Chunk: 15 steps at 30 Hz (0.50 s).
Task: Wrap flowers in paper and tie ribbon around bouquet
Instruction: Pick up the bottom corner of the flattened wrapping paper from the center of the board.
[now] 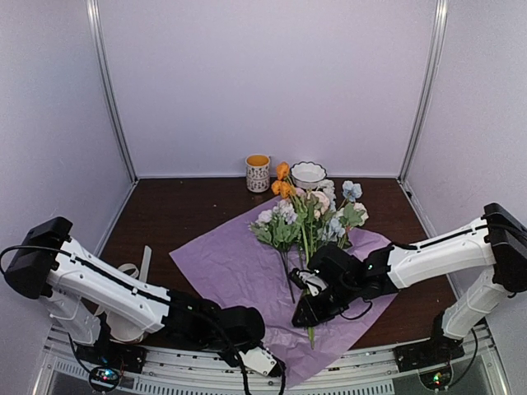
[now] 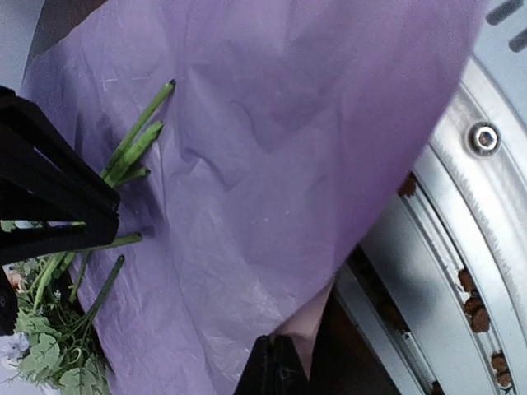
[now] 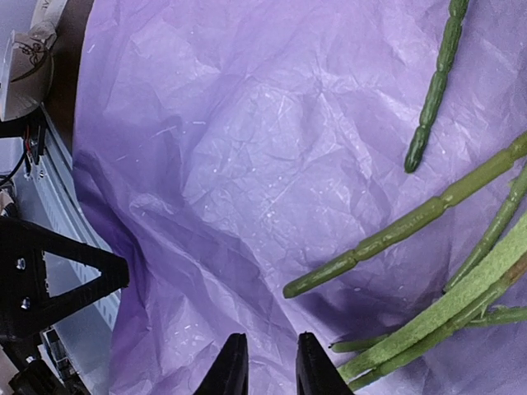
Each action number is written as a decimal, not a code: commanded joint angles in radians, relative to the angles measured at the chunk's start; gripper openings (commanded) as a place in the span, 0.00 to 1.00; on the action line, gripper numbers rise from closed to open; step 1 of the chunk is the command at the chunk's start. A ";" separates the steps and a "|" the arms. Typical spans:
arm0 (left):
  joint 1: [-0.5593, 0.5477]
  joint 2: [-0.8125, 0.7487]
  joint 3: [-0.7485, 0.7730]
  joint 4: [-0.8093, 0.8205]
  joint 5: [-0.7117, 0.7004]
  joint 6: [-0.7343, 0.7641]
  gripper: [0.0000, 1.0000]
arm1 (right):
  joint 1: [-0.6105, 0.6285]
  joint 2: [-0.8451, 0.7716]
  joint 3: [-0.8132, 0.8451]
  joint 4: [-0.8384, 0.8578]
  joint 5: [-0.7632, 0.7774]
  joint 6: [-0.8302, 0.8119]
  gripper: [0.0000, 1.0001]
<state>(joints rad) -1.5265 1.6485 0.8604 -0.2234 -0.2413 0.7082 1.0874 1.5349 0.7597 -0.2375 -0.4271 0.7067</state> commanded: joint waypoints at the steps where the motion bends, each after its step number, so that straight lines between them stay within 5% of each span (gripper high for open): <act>1: 0.029 -0.038 0.009 0.032 0.051 -0.058 0.00 | 0.002 -0.022 0.023 -0.015 -0.030 -0.017 0.22; 15: 0.260 -0.115 0.019 -0.005 0.582 -0.233 0.00 | -0.101 -0.336 0.038 -0.144 -0.077 -0.199 0.40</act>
<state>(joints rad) -1.3106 1.5360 0.8707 -0.2401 0.1272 0.5346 1.0130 1.2556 0.8227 -0.3550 -0.4763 0.5793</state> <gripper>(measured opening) 0.010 0.387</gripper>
